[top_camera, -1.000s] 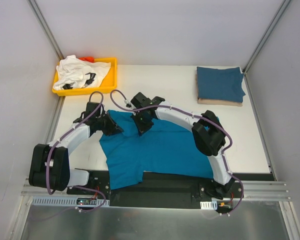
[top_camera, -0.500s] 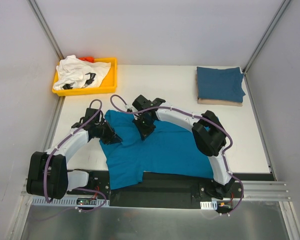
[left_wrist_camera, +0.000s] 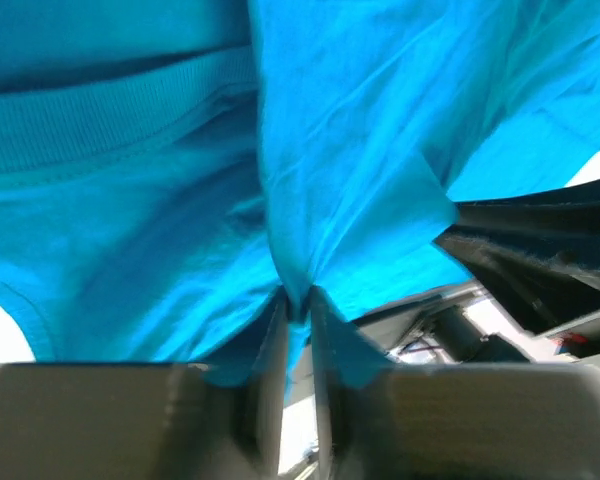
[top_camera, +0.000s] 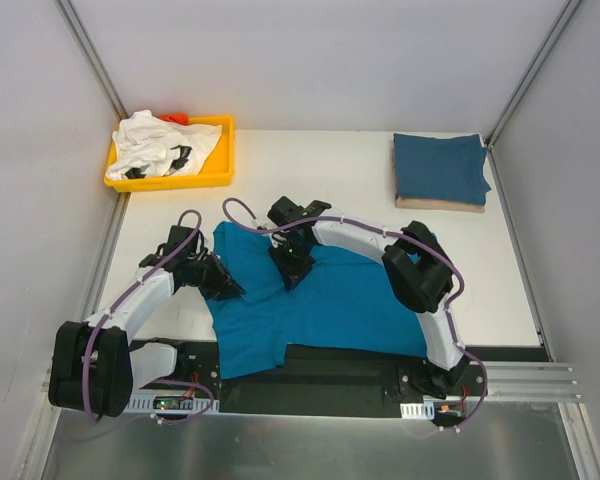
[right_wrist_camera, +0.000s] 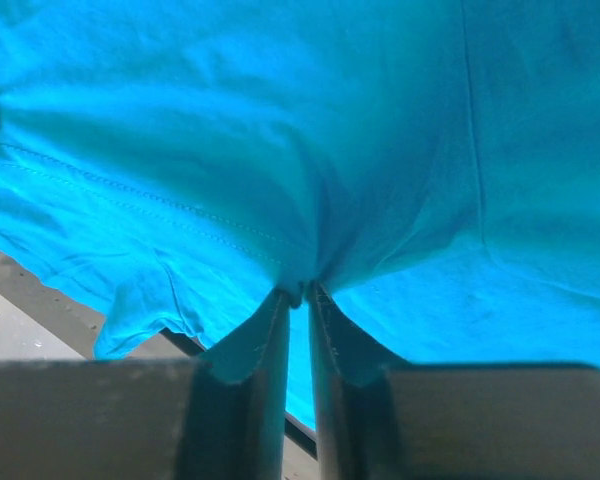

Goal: Fold and stack the t-shirts
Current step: Fold the flattened tshirt in 1/3 of the way

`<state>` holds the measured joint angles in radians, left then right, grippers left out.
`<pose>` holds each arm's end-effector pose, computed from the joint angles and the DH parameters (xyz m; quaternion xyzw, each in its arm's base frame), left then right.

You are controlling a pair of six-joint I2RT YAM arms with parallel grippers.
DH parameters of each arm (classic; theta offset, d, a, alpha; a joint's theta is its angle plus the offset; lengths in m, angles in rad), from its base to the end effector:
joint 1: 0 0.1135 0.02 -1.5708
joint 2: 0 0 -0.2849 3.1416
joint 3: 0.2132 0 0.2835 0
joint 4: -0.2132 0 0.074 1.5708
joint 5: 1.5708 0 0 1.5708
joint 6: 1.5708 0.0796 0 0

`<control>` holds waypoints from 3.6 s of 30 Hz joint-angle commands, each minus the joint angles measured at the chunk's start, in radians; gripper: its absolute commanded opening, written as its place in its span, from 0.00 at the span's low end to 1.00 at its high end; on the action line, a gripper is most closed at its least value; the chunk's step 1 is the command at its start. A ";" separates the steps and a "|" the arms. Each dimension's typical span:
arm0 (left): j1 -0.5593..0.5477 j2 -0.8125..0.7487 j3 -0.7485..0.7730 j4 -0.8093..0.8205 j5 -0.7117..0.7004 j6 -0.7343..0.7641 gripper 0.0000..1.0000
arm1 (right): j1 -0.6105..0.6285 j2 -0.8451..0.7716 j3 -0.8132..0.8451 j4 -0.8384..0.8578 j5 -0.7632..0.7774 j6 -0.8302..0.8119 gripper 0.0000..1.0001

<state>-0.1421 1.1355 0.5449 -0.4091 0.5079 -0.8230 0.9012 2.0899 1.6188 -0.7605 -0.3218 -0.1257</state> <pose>0.2331 -0.0725 0.1466 -0.2434 0.8991 -0.3401 0.1297 0.2814 0.3961 0.1476 -0.5014 0.8342 0.2092 0.0945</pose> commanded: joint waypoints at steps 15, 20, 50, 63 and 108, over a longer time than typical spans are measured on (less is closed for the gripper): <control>0.012 -0.079 0.170 -0.070 -0.089 0.076 0.99 | -0.114 -0.411 -0.210 0.085 0.150 0.101 0.96; 0.007 0.026 0.265 0.088 -0.066 0.065 0.99 | -0.376 -0.576 -0.384 0.167 0.089 0.236 0.96; 0.081 0.756 0.607 0.230 -0.097 0.120 0.99 | -1.141 -0.219 -0.278 0.087 -0.052 0.035 0.75; 0.118 0.759 0.595 0.224 -0.101 0.127 0.99 | -1.064 -0.231 -0.315 0.014 -0.068 0.057 0.64; 0.180 0.756 0.705 0.118 0.003 0.335 0.99 | -0.946 -0.263 -0.227 -0.154 0.091 0.049 0.56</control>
<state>0.0280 1.8965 1.2186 -0.2596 0.5068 -0.5449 -0.0666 1.9083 1.3453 -0.8677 -0.2607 -0.0620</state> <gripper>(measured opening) 0.992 0.511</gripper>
